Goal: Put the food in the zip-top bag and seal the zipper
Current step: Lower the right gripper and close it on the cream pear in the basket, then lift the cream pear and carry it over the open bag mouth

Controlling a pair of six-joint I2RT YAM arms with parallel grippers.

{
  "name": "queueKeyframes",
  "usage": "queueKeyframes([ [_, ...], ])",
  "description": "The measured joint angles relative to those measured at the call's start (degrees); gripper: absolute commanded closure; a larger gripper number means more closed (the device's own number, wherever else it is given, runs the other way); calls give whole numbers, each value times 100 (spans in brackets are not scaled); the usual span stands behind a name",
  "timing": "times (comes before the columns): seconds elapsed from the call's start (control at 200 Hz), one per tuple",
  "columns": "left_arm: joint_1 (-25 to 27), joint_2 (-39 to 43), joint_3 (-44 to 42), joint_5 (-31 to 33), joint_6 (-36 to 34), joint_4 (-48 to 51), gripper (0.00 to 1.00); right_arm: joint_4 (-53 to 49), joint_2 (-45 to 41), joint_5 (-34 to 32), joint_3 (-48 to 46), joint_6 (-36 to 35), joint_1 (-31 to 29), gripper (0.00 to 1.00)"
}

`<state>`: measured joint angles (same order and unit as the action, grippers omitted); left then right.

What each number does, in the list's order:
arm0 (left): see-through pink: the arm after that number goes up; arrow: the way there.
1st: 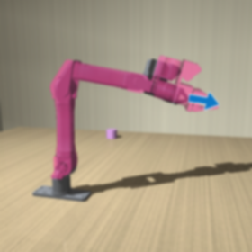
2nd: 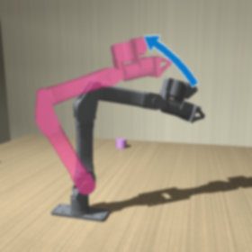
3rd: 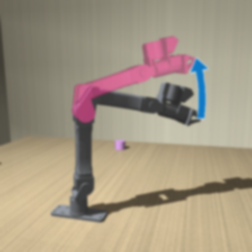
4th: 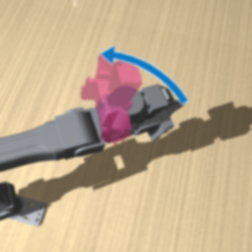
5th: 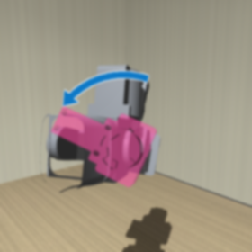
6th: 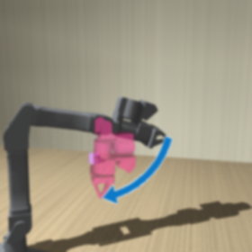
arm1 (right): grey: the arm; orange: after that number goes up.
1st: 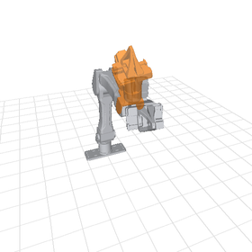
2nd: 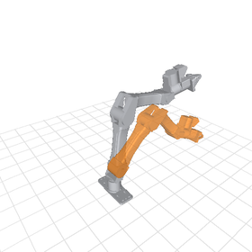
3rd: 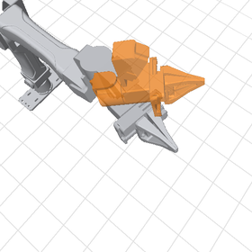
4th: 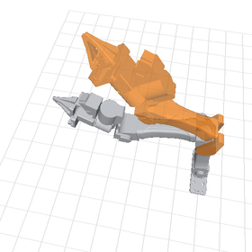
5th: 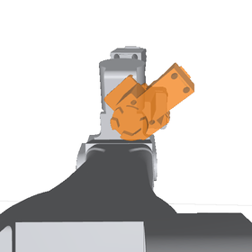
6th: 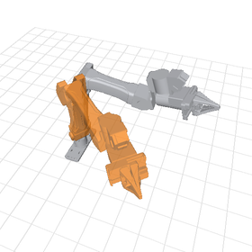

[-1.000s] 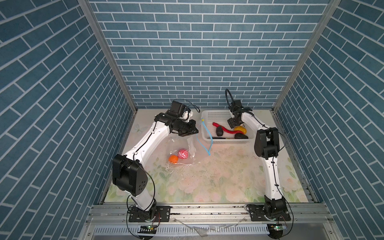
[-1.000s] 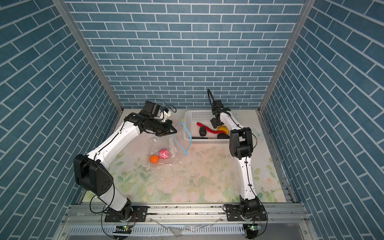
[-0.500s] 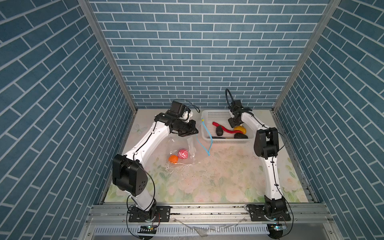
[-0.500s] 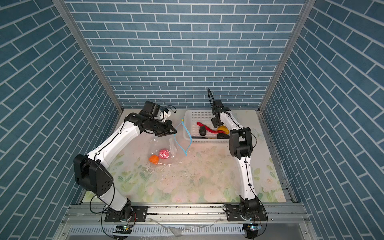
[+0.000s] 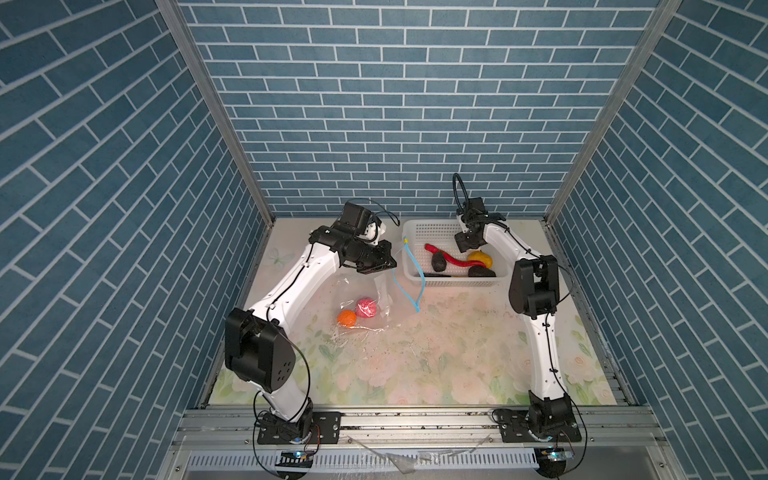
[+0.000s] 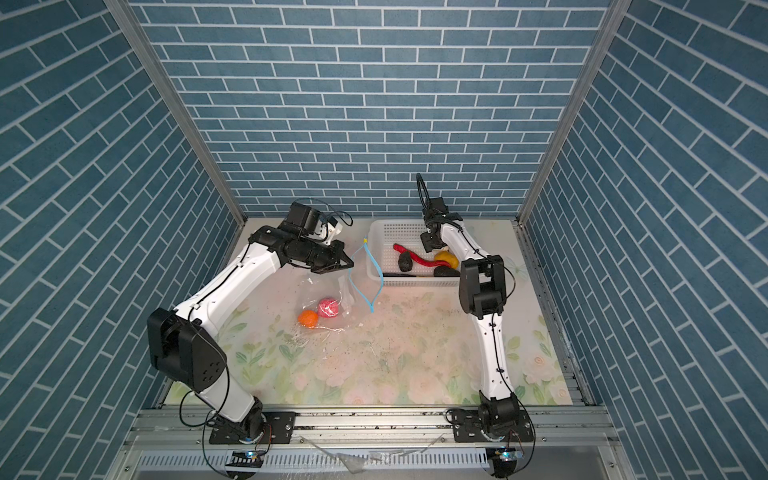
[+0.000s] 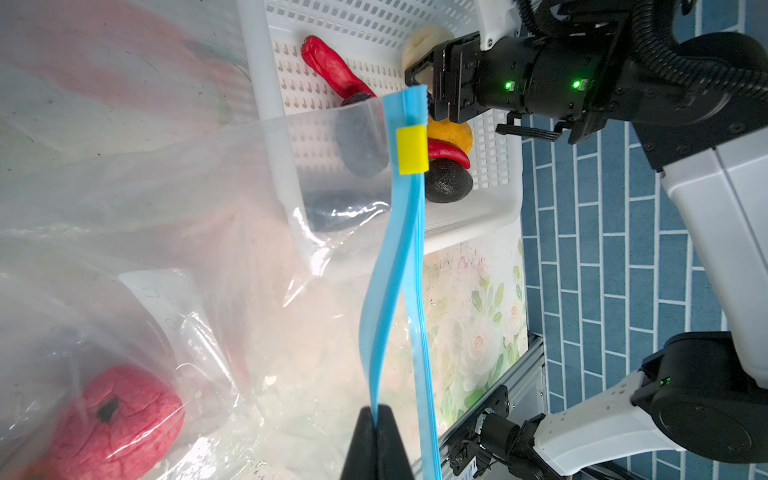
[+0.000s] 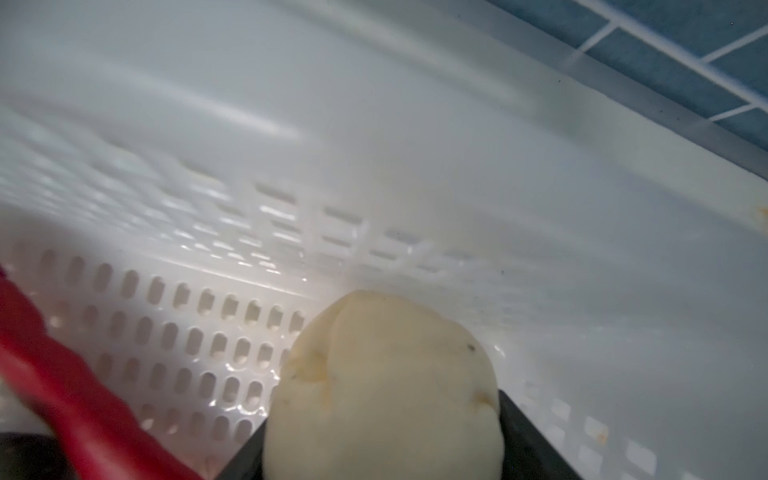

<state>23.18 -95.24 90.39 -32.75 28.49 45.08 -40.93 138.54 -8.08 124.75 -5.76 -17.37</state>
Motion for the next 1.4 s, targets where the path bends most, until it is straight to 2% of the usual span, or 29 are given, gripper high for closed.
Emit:
queueKeyframes([
  [0.23,0,-2,0,-17,-26,2,100,197,-444,319,-144,319,2,41],
  [0.6,0,-2,-2,-17,-66,-17,100,420,-1123,1207,-507,1008,-24,42],
  [0.765,0,-2,-2,-20,-66,-42,100,636,-1908,1436,-1397,1353,-125,42],
  [1.115,0,-26,0,-55,-63,-103,100,1322,-4201,1915,-3762,2009,-627,42],
  [1.29,7,-90,2,-76,-42,-153,100,1537,-5104,2159,-4505,2166,-1021,42],
  [1.4,17,-116,7,-105,-11,-197,100,1919,-5536,2577,-4913,2249,-1305,42],
])
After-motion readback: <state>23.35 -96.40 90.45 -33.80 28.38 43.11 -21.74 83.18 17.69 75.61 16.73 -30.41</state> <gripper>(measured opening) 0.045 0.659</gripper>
